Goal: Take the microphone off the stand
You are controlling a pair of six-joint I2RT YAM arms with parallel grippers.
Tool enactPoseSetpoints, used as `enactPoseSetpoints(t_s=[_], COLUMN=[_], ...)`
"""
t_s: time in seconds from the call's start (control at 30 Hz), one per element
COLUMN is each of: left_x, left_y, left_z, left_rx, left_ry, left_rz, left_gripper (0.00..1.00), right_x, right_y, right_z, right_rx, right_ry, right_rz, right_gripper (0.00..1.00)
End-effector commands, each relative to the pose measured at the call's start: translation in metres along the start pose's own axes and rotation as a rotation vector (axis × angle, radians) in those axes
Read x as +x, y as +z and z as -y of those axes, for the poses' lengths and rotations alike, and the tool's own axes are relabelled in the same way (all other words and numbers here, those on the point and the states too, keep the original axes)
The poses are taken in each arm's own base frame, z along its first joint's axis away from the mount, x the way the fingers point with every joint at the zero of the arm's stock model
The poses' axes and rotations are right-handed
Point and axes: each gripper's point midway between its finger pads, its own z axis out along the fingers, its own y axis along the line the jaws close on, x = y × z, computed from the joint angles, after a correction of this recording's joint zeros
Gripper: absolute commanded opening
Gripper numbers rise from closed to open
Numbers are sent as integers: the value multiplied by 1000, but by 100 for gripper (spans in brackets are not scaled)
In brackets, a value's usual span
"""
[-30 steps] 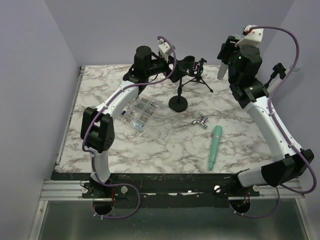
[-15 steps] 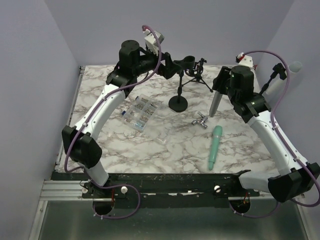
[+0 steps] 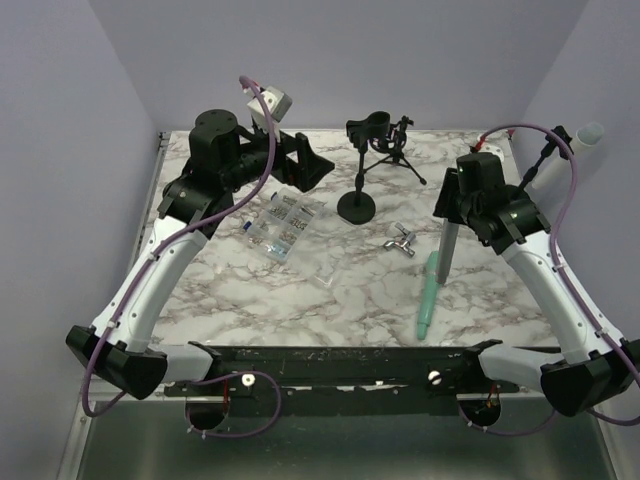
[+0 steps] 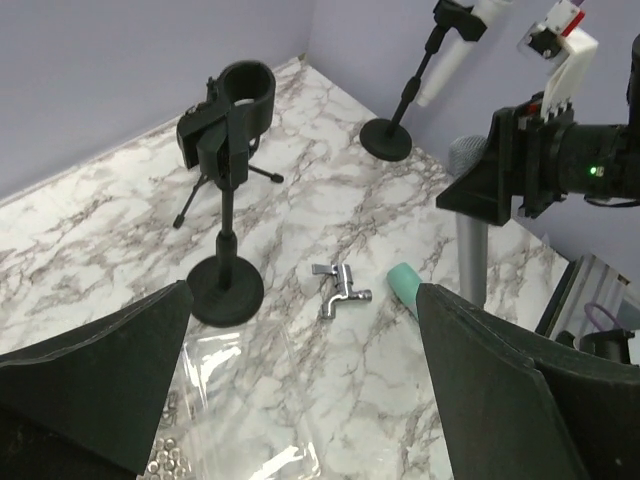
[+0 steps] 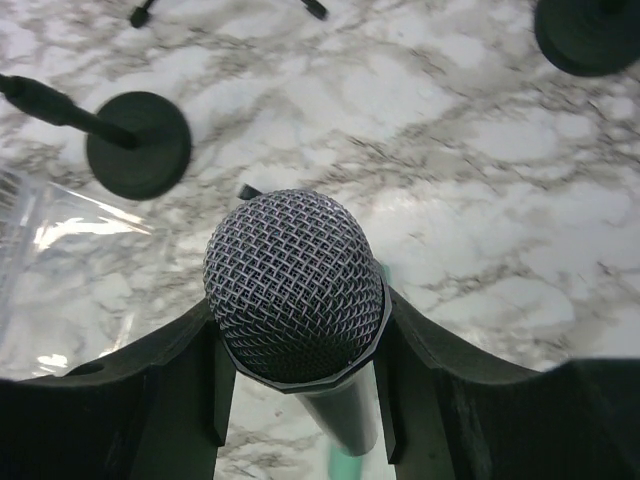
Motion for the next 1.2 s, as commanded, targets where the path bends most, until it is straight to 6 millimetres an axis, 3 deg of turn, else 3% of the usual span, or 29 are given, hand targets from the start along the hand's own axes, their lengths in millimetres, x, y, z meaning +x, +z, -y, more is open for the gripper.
enactPoseSetpoints(t_s=[0.0, 0.2, 0.43, 0.6, 0.73, 0.9, 1.17], left_x=[31, 32, 32, 28, 29, 36, 43], left_y=[-14, -20, -27, -31, -31, -25, -18], left_z=[-12, -7, -7, -8, -7, -12, -13], left_rx=[-70, -84, -130, -151, -146, -151, -140], left_ry=[11, 15, 61, 70, 67, 58, 39], left_rz=[-42, -27, -4, 15, 19, -2, -25], left_gripper=[99, 98, 99, 98, 98, 98, 98], right_x=[12, 56, 109, 118, 138, 149, 176], right_y=[-17, 11, 45, 60, 78, 85, 94], right_z=[49, 71, 91, 102, 102, 107, 113], right_rx=[248, 377, 409, 413, 373, 392, 406], right_ry=[-8, -29, -4, 42, 84, 102, 124], right_rz=[-38, -158, -317, -364, -434, -454, -502], right_gripper=[1, 1, 1, 1, 1, 1, 11])
